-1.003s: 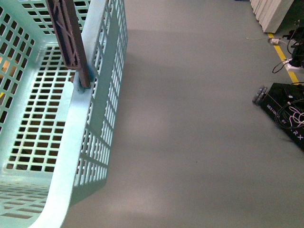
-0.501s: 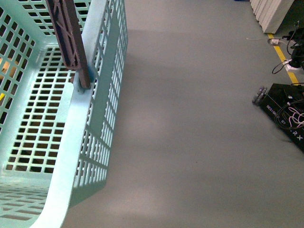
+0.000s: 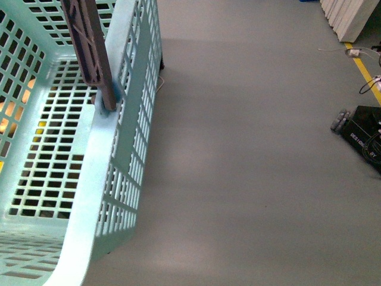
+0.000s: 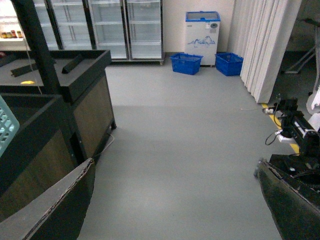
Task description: Pick mango and avocado into basket
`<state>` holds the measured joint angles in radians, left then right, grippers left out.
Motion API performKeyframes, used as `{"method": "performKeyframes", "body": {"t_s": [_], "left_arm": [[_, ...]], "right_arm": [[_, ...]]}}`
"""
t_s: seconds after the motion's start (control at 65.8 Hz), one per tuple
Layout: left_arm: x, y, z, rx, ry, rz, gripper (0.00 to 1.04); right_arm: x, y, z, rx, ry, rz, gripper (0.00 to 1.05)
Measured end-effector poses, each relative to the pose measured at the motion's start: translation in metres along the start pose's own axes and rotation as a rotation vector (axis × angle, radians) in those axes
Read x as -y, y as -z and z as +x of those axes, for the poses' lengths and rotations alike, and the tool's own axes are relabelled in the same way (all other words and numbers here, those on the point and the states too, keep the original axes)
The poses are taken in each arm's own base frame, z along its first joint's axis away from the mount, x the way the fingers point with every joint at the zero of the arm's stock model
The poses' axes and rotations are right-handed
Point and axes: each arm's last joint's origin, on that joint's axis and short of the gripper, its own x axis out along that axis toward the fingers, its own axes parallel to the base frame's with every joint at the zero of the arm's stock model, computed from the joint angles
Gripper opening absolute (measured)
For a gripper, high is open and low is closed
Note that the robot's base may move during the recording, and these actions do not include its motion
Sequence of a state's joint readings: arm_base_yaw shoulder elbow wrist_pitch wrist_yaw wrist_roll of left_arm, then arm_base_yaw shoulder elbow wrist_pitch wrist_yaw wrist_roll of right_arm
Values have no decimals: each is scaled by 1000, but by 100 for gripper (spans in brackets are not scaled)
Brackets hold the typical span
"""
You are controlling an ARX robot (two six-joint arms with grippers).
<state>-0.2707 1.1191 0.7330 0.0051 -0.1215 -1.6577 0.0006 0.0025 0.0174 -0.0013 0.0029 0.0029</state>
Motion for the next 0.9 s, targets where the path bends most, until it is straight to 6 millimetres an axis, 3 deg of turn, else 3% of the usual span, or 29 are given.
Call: {"method": "performKeyframes", "body": {"t_s": [0.897], "left_arm": [[0, 0, 0, 0, 0, -1, 15]], "right_arm": [[0, 0, 0, -1, -2, 0, 96]]}}
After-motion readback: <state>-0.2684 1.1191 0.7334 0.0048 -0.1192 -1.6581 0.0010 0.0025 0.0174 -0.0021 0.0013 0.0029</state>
